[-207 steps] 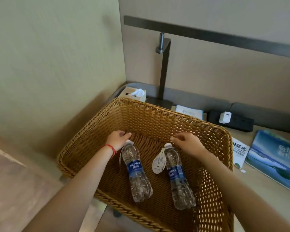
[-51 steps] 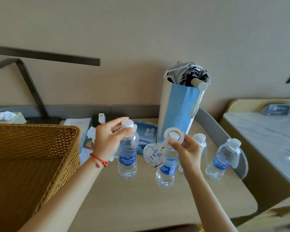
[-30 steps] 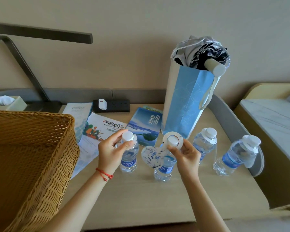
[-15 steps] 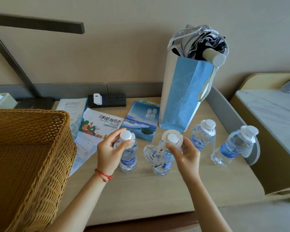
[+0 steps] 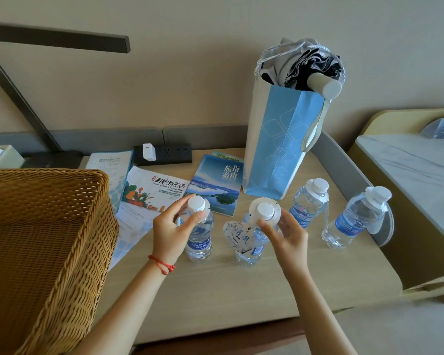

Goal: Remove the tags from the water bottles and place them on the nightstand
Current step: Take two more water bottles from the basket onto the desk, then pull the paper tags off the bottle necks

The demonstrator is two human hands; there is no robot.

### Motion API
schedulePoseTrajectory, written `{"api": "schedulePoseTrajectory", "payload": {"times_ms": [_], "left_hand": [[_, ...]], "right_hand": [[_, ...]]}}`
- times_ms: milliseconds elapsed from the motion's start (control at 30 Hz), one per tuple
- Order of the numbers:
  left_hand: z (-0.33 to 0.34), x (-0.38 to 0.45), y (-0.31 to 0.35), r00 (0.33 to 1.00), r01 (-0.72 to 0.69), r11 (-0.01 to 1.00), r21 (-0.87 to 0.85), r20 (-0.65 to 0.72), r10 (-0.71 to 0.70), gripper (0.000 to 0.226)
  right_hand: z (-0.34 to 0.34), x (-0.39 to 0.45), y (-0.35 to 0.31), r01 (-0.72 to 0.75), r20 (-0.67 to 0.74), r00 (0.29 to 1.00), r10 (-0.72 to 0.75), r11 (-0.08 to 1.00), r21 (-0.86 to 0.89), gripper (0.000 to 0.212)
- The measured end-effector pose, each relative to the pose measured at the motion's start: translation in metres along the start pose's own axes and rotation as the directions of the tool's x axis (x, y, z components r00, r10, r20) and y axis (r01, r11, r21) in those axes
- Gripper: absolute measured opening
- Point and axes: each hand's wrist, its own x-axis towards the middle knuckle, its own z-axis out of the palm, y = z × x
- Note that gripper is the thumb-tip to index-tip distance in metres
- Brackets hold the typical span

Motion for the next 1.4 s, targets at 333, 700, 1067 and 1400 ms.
{"api": "schedulePoseTrajectory", "payload": {"times_ms": [333, 700, 1067, 1400], "left_hand": [[-0.008, -0.003, 0.017, 0.995, -0.098, 0.991, 0.092, -0.020, 0.100, 0.044], [0.001, -0.028, 0.055, 0.953, -0.290, 0.954, 0.072, 0.115, 0.281, 0.031], [0.055, -0.045, 0.057, 0.975, -0.199, 0.970, 0.139, 0.130, 0.182, 0.032], [0.094, -0.092, 0.064, 0.966, -0.066, 0.959, 0.275, -0.223, 0.131, 0.026]], "right_hand": [[-0.005, -0.010, -0.008, -0.010, -0.065, 0.998, 0.011, 1.000, 0.010, 0.038], [-0.023, -0.038, -0.009, -0.054, -0.240, 0.970, 0.045, 0.998, -0.029, 0.019], [-0.061, -0.020, -0.005, -0.079, -0.142, 0.987, 0.073, 0.996, -0.038, 0.014], [-0.074, 0.029, 0.010, -0.086, 0.252, 0.962, 0.110, 0.991, -0.103, 0.017]]}}
